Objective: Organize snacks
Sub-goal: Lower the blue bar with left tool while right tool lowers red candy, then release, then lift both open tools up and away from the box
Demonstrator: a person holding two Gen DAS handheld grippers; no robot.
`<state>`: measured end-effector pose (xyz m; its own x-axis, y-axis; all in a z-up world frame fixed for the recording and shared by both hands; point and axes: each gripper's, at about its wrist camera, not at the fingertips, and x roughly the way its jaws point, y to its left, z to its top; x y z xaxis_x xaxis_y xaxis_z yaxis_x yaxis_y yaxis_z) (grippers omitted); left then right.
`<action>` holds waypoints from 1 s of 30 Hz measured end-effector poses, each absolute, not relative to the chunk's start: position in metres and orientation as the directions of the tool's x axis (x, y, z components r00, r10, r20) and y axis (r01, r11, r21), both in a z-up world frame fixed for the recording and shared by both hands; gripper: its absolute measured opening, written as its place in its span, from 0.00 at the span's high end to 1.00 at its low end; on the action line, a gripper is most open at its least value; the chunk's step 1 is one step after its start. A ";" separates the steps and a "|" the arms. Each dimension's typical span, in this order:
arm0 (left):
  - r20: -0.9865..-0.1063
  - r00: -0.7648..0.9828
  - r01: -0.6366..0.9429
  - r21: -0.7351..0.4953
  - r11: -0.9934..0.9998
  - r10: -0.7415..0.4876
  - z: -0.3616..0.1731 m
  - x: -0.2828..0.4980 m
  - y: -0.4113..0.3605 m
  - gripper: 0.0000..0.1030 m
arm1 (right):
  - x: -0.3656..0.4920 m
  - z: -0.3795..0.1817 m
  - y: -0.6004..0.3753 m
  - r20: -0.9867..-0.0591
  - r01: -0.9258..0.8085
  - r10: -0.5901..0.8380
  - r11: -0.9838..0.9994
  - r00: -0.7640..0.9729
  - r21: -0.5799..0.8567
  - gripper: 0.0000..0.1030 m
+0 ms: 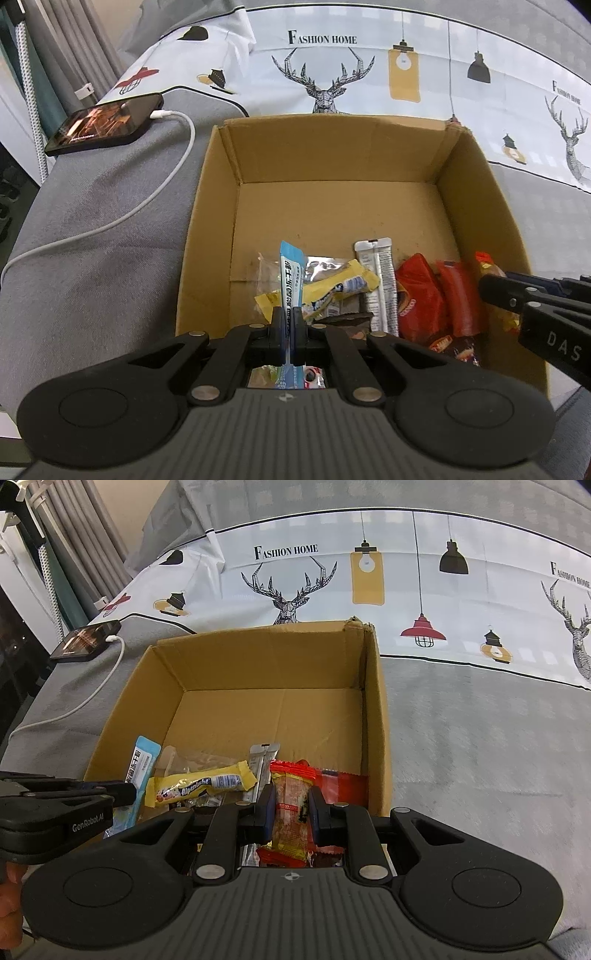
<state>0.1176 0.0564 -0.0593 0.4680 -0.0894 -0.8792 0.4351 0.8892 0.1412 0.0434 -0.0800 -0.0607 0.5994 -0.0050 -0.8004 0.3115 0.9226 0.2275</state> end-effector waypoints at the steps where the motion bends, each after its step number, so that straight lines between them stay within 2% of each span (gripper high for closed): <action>1: -0.879 0.468 0.432 0.144 0.890 -0.086 -0.060 0.119 0.056 0.98 | 0.045 -0.061 -0.080 -0.801 0.313 -0.006 0.922 0.599 0.228 0.80; 6: -0.886 0.455 0.426 0.134 0.895 -0.084 -0.064 0.125 0.059 0.97 | 0.050 -0.066 -0.085 -0.797 0.319 -0.004 0.918 0.603 0.237 0.77; 7: -0.889 0.449 0.426 0.124 0.896 -0.090 -0.064 0.126 0.060 0.94 | 0.051 -0.068 -0.086 -0.796 0.316 0.008 0.915 0.605 0.249 0.77; 8: -0.891 0.445 0.421 0.119 0.899 -0.091 -0.064 0.125 0.062 0.76 | 0.052 -0.068 -0.087 -0.794 0.308 0.022 0.915 0.607 0.260 0.75; 9: -0.891 0.446 0.417 0.118 0.901 -0.090 -0.063 0.124 0.063 0.61 | 0.051 -0.068 -0.086 -0.792 0.299 0.030 0.917 0.610 0.265 0.62; 10: -0.888 0.452 0.412 0.121 0.903 -0.087 -0.060 0.121 0.065 0.26 | 0.049 -0.066 -0.085 -0.787 0.301 0.019 0.918 0.616 0.258 0.55; 11: -0.878 0.472 0.403 0.127 0.906 -0.086 -0.057 0.118 0.067 0.08 | 0.047 -0.063 -0.085 -0.781 0.307 0.003 0.919 0.625 0.249 0.42; 12: -0.861 0.501 0.391 0.137 0.910 -0.086 -0.053 0.112 0.069 0.05 | 0.043 -0.061 -0.084 -0.775 0.309 -0.009 0.920 0.632 0.242 0.36; 14: -0.843 0.531 0.389 0.150 0.909 -0.088 -0.046 0.102 0.073 0.01 | 0.034 -0.056 -0.082 -0.770 0.303 -0.009 0.923 0.638 0.239 0.33; 18: -0.859 0.497 0.395 0.101 0.913 -0.120 -0.035 0.082 0.082 0.01 | 0.010 -0.046 -0.077 -0.768 0.309 -0.033 0.926 0.639 0.217 0.16; 21: -0.858 0.496 0.398 0.089 0.913 -0.132 -0.026 0.062 0.088 0.01 | -0.014 -0.038 -0.070 -0.761 0.311 -0.048 0.928 0.647 0.205 0.10; 30: -0.810 0.571 0.411 0.144 0.900 -0.131 -0.005 -0.001 0.107 0.01 | -0.088 -0.018 -0.037 -0.715 0.337 -0.124 0.927 0.688 0.164 0.06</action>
<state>-0.0010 0.1066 -0.0046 0.5715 -0.1314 -0.8100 0.4112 0.9001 0.1442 -0.0882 -0.0371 -0.0178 0.6878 -0.1240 -0.7152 0.3373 0.9270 0.1637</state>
